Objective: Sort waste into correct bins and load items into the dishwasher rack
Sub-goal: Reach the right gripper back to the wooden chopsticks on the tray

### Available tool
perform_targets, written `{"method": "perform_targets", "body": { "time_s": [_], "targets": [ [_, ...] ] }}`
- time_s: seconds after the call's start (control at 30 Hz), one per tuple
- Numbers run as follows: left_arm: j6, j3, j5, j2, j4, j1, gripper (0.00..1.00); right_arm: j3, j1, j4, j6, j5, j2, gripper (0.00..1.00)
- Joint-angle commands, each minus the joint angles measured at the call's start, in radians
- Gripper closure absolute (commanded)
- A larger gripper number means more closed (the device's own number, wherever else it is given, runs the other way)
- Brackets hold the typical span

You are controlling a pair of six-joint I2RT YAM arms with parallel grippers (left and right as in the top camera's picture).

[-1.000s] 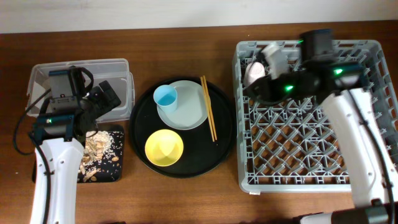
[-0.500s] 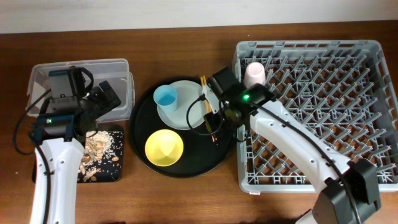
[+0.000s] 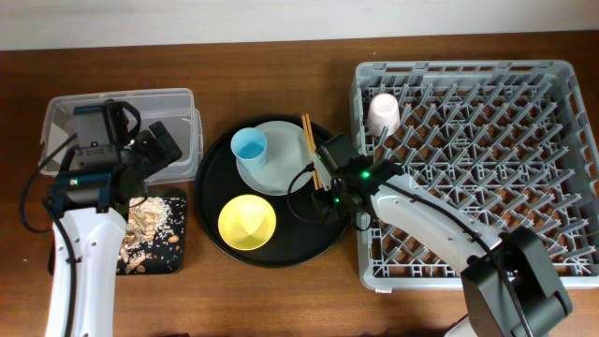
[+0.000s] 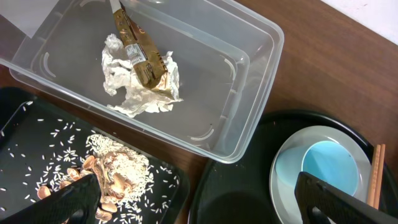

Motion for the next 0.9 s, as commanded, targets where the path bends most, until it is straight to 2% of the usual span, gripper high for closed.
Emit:
{"method": "perform_targets", "body": {
  "time_s": [0.0,0.67,0.87],
  "targets": [
    [0.005,0.015,0.003,-0.003,0.002,0.003,0.01,-0.009,0.004,0.019,0.009,0.019,0.002,0.67],
    [0.005,0.015,0.003,-0.003,0.002,0.003,0.01,-0.009,0.002,0.055,0.009,0.017,0.002,0.66],
    [0.005,0.015,0.003,-0.003,0.002,0.003,0.01,0.04,-0.148,-0.042,0.005,-0.255,0.0,0.66]
  ]
}}
